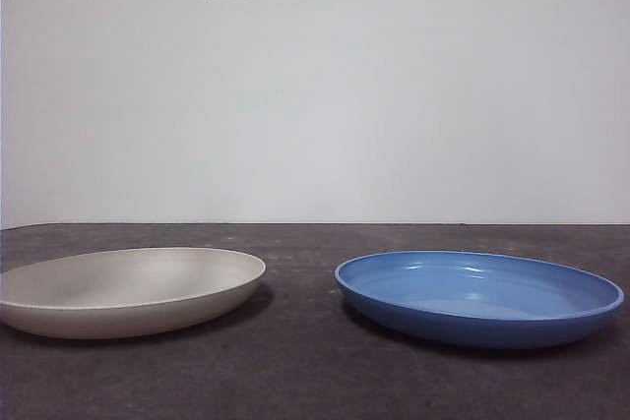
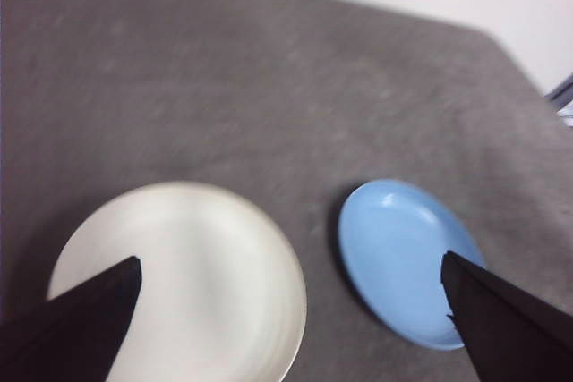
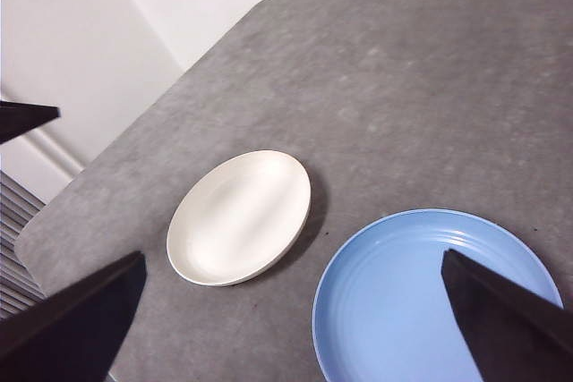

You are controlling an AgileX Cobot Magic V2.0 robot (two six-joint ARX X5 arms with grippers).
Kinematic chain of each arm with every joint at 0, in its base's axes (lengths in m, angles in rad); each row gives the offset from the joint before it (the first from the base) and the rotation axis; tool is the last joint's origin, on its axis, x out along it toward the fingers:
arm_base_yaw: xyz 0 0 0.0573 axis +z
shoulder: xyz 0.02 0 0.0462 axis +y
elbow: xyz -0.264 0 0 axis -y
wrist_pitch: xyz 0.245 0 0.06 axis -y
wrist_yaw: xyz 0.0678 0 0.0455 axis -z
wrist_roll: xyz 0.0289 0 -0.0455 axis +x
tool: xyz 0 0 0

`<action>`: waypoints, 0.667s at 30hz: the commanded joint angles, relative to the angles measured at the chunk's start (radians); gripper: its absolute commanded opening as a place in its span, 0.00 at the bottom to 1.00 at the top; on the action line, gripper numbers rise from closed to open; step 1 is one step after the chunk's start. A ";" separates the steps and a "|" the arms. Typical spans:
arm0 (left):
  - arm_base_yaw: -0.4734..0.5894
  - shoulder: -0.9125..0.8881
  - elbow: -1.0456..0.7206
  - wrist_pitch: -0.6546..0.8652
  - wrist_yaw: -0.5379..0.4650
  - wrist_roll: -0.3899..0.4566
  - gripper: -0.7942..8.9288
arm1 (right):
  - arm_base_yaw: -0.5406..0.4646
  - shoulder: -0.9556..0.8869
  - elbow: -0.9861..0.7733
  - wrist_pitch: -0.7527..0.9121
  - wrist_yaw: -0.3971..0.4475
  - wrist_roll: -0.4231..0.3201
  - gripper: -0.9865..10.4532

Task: Pick up the white plate, put it on the blue plate, put it on desk

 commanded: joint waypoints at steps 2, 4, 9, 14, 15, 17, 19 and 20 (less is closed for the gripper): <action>0.063 0.080 0.067 -0.080 0.064 0.009 0.73 | 0.003 0.003 0.019 0.006 -0.006 0.016 0.63; 0.109 0.135 0.097 -0.127 0.116 0.022 0.73 | 0.003 0.003 0.019 0.006 -0.006 0.017 0.63; 0.205 0.302 0.165 -0.216 0.193 0.068 0.73 | 0.003 0.003 0.019 0.006 -0.014 0.016 0.63; 0.266 0.455 0.191 -0.240 0.193 0.095 0.73 | 0.003 0.003 0.019 0.005 -0.032 0.018 0.63; 0.275 0.485 0.191 -0.238 0.193 0.098 0.73 | 0.003 0.003 0.019 0.003 -0.032 0.017 0.63; 0.290 0.542 0.191 -0.237 0.193 0.108 0.73 | 0.003 0.003 0.019 -0.001 -0.032 0.017 0.63; 0.299 0.597 0.191 -0.235 0.193 0.113 0.73 | 0.003 0.003 0.019 -0.005 -0.033 0.017 0.63; 0.301 0.626 0.191 -0.232 0.193 0.119 0.73 | 0.003 0.003 0.019 -0.008 -0.033 0.016 0.63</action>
